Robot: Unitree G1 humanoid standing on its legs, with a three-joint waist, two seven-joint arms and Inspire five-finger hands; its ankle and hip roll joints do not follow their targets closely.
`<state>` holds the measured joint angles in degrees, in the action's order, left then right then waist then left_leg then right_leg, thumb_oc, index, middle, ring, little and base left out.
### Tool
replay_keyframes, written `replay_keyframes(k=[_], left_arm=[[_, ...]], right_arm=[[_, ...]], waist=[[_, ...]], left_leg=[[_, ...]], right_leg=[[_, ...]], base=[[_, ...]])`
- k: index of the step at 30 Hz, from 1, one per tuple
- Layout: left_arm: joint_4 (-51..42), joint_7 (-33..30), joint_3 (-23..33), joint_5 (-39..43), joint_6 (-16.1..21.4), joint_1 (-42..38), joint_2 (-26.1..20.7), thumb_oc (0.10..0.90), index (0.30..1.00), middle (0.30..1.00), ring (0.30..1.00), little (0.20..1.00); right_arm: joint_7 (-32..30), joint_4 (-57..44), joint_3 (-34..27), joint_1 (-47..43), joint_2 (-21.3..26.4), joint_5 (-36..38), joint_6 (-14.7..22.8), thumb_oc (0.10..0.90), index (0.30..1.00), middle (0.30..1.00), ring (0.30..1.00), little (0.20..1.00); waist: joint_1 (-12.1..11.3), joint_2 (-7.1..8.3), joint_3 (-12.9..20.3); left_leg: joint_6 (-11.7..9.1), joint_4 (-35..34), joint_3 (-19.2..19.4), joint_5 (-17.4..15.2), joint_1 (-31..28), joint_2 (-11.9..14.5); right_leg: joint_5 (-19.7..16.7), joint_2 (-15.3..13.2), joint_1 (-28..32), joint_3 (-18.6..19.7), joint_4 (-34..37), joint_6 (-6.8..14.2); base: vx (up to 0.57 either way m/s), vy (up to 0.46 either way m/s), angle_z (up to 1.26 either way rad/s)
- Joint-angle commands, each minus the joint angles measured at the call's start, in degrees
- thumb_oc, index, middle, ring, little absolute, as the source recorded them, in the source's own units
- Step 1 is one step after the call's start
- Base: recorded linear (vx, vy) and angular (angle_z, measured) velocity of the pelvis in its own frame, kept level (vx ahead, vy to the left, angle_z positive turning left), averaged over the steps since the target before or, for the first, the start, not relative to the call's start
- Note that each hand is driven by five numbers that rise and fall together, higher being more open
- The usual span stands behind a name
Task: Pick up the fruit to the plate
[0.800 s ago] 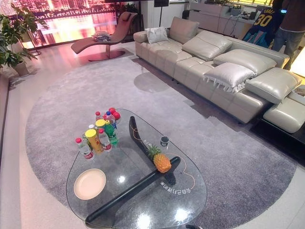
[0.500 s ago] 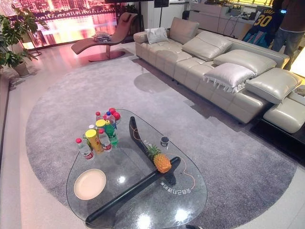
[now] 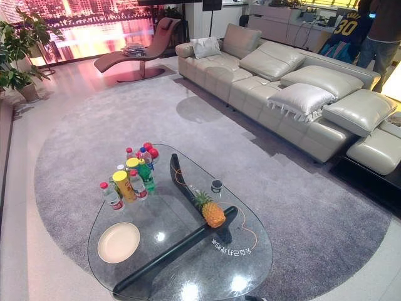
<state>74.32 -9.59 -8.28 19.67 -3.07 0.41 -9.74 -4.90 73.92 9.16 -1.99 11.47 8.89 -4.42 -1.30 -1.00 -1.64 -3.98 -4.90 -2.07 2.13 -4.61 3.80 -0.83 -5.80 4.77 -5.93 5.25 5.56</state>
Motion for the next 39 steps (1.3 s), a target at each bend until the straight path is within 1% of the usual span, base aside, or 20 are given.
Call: replay_keyframes(k=[1,5,6,7,13,14,15,18,21,25,26,27,28,29,30,32,34,35,36,39], left_arm=[[4.53,-0.57,-1.08,-0.04,-0.33,-2.82,3.32,0.800,0.900,0.900,0.900,0.900],[4.86,-0.74,-1.04,-0.07,-0.43,-2.86,3.25,0.800,0.900,0.900,0.900,0.900],[4.92,-0.85,-1.01,-0.09,-0.42,-2.82,3.31,0.800,0.900,0.900,0.900,0.900],[4.96,-1.12,-0.88,-0.11,-0.55,-2.77,3.45,0.800,0.900,0.900,0.900,0.900],[4.49,-1.86,-0.98,1.04,-1.75,-3.23,2.92,0.800,0.900,0.900,0.900,0.900],[4.48,-1.89,-0.97,1.14,-1.80,-3.27,2.79,0.800,0.900,0.900,0.900,0.900],[4.38,-2.08,-0.95,1.41,-2.01,-3.31,2.47,0.800,0.900,0.900,0.900,0.900],[3.93,-2.32,-1.07,1.55,-2.55,-3.42,1.89,0.800,0.900,0.900,0.900,0.900],[3.63,-2.51,-1.25,1.81,-3.00,-3.65,1.27,0.800,0.900,0.900,0.900,0.900],[2.66,-3.40,-2.00,2.63,-2.99,-4.23,0.50,0.800,0.900,0.900,0.900,0.900],[2.54,-3.45,-2.07,2.69,-2.96,-4.28,0.40,0.800,0.900,0.900,0.900,0.900],[2.04,-0.56,-2.35,8.19,-0.20,-4.51,0.10,0.800,0.900,0.900,0.900,0.900],[1.87,-0.91,-2.06,7.63,0.40,-4.36,0.11,0.800,0.900,0.900,0.900,0.900],[1.64,-2.02,-1.83,6.79,2.42,-3.72,0.24,0.800,0.900,0.900,0.900,0.900],[1.98,-3.62,-1.53,4.42,3.17,-3.43,0.01,0.800,0.900,0.900,0.900,0.900],[3.17,-1.00,-0.29,3.70,4.42,-2.85,-1.37,0.800,0.900,0.900,0.900,0.900],[2.66,0.67,0.49,3.37,5.65,-1.53,-2.81,0.800,0.900,0.900,0.900,0.900],[2.33,0.91,0.47,3.59,5.67,-1.34,-3.08,0.800,0.900,0.900,0.900,0.900],[1.48,1.51,0.43,3.93,5.67,-0.86,-3.63,0.800,0.900,0.900,0.900,0.900],[-0.12,2.81,0.15,5.06,5.94,0.07,-4.36,0.800,0.900,0.900,0.900,0.900]], right_arm=[[-1.60,4.18,1.60,-0.46,-2.68,-2.04,-0.68,0.800,0.900,0.900,0.900,0.900],[-5.94,4.85,0.69,-0.42,-2.59,-0.26,-0.15,0.800,0.900,0.900,0.900,0.900],[-7.44,4.89,0.20,-0.44,-2.53,-0.16,-0.53,0.800,0.900,0.900,0.900,0.900],[-9.93,4.99,-0.56,-0.40,-2.48,0.24,0.02,0.800,0.900,0.900,0.900,0.900],[-15.75,3.29,-2.61,-1.23,-1.46,2.24,1.84,0.800,0.900,0.900,0.900,0.900],[-15.90,3.00,-2.83,-1.35,-1.34,2.46,1.91,0.800,0.900,0.900,0.900,0.900],[-17.07,1.96,-3.42,-1.66,-1.15,3.21,3.05,0.800,0.900,0.900,0.900,0.900],[-18.34,-0.16,-4.10,-2.05,-0.88,4.64,4.55,0.800,0.900,0.900,0.900,0.900],[-20.09,-2.23,-4.60,-2.66,-0.55,5.66,7.35,0.800,0.900,0.900,0.900,0.900],[-23.17,-7.90,-4.76,-4.24,0.45,6.84,12.33,0.800,0.900,0.900,0.900,0.900],[-23.40,-8.60,-4.70,-4.34,0.52,7.06,12.31,0.800,0.900,0.900,0.900,0.900],[-24.57,-11.33,-4.46,-4.83,0.84,7.51,13.88,0.800,0.900,0.900,0.900,0.900],[-24.76,-12.79,-4.63,-5.10,0.94,7.92,14.34,0.800,0.900,0.900,0.900,0.900],[-25.41,-15.73,-4.63,-5.55,1.01,8.87,15.46,0.800,0.900,0.900,0.900,0.900],[-25.90,-17.47,-4.60,-5.96,0.94,9.26,17.12,0.800,0.900,0.900,0.900,0.900],[-26.24,-21.12,-4.41,-6.19,1.03,9.70,19.39,0.800,0.900,0.900,0.900,0.900],[-28.52,-29.41,-3.20,-6.05,1.79,8.83,17.74,0.800,0.900,0.900,0.900,0.900],[-29.01,-31.72,-2.95,-6.12,2.08,8.52,16.99,0.800,0.900,0.900,0.900,0.900],[-29.93,-36.87,-2.41,-6.42,3.02,8.08,15.33,0.800,0.900,0.900,0.900,0.900],[-30.73,-44.94,-1.82,-8.49,5.14,5.82,13.06,0.800,0.900,0.900,0.900,0.900]], waist=[[-0.96,2.06,-2.03],[-0.95,2.04,-2.14],[-0.95,2.02,-2.20],[-0.91,1.99,-2.31],[-0.72,2.04,-3.51],[-0.74,2.08,-3.65],[-0.76,2.18,-4.04],[-0.94,2.44,-4.70],[-1.15,2.73,-5.32],[-1.57,3.40,-7.60],[-1.60,3.46,-7.79],[-1.65,3.78,-8.62],[-1.85,4.24,-9.10],[-2.23,5.09,-10.20],[-2.51,5.75,-10.99],[-2.78,6.59,-12.37],[-2.84,6.81,-13.58],[-2.83,6.80,-13.85],[-2.86,6.71,-14.45],[-3.01,6.39,-15.22]], left_leg=[[3.66,-0.10,0.82,-1.10,1.09,-4.43],[3.69,-0.10,0.66,-1.07,0.95,-4.46],[3.70,-0.10,0.64,-1.06,0.91,-4.45],[3.70,-0.10,0.74,-1.04,0.84,-4.39],[3.80,-0.10,0.99,-0.73,1.50,-4.28],[3.83,-0.10,0.97,-0.72,1.57,-4.27],[3.90,-0.10,1.00,-0.65,1.83,-4.18],[4.08,-0.10,0.86,-0.54,2.28,-4.13],[4.31,-0.10,0.68,-0.42,2.91,-4.14],[4.71,0.75,0.29,-0.40,4.71,-4.13],[4.75,0.87,0.27,-0.40,4.92,-4.14],[4.92,1.53,0.22,-0.48,5.78,-4.14],[5.06,1.94,0.25,-0.66,6.39,-4.09],[5.14,2.81,0.02,-0.85,7.66,-4.01],[5.24,3.44,-0.23,-1.03,8.58,-4.06],[5.35,4.11,-0.17,-1.22,9.35,-4.02],[5.31,4.89,-0.33,-1.31,10.22,-4.13],[5.31,4.95,-0.34,-1.25,10.44,-4.16],[5.31,4.90,-0.43,-1.04,10.89,-4.22],[5.27,4.24,-0.69,-0.52,11.57,-4.27]], right_leg=[[-3.88,0.30,-1.76,-0.44,-0.25,-0.69],[-3.94,0.35,-1.66,-0.45,-0.25,-0.71],[-3.98,0.36,-1.64,-0.43,-0.25,-0.69],[-4.05,0.38,-1.58,-0.36,-0.25,-0.66],[-4.49,0.64,-2.43,0.41,-0.25,-0.52],[-4.55,0.66,-2.53,0.48,-0.26,-0.51],[-4.65,0.74,-2.82,0.66,-0.32,-0.48],[-4.87,0.90,-3.37,1.01,-0.44,-0.46],[-5.02,1.04,-4.18,1.44,-0.63,-0.46],[-5.33,1.31,-5.78,1.87,-1.24,-0.46],[-5.32,1.35,-6.00,1.91,-1.40,-0.47],[-5.30,1.49,-6.75,1.96,-2.02,-0.48],[-5.24,1.61,-7.21,1.83,-2.38,-0.50],[-5.30,1.76,-8.11,1.57,-2.98,-0.53],[-5.33,1.94,-8.71,1.42,-3.46,-0.62],[-5.39,2.14,-8.98,1.22,-3.72,-0.77],[-5.41,2.10,-9.44,1.03,-4.04,-0.92],[-5.45,2.10,-9.60,1.02,-4.04,-0.94],[-5.62,2.06,-9.94,0.92,-3.95,-0.96],[-5.68,2.08,-10.65,0.87,-3.68,-1.07]], base=[[0.00,0.000,0.00],[0.03,-0.002,0.00],[0.05,-0.001,0.00],[0.04,-0.001,0.00],[0.02,0.002,0.00],[0.00,0.000,0.00],[0.00,0.000,0.00],[0.01,-0.010,0.00],[0.00,-0.011,0.00],[-0.04,-0.050,0.00],[-0.06,-0.058,0.01],[-0.07,-0.080,0.02],[-0.13,-0.161,0.02],[-0.14,-0.191,0.05],[-0.14,-0.197,0.11],[-0.07,-0.106,0.16],[-0.06,-0.023,0.06],[-0.07,0.014,0.05],[-0.06,0.025,0.02],[-0.07,0.044,0.05]])
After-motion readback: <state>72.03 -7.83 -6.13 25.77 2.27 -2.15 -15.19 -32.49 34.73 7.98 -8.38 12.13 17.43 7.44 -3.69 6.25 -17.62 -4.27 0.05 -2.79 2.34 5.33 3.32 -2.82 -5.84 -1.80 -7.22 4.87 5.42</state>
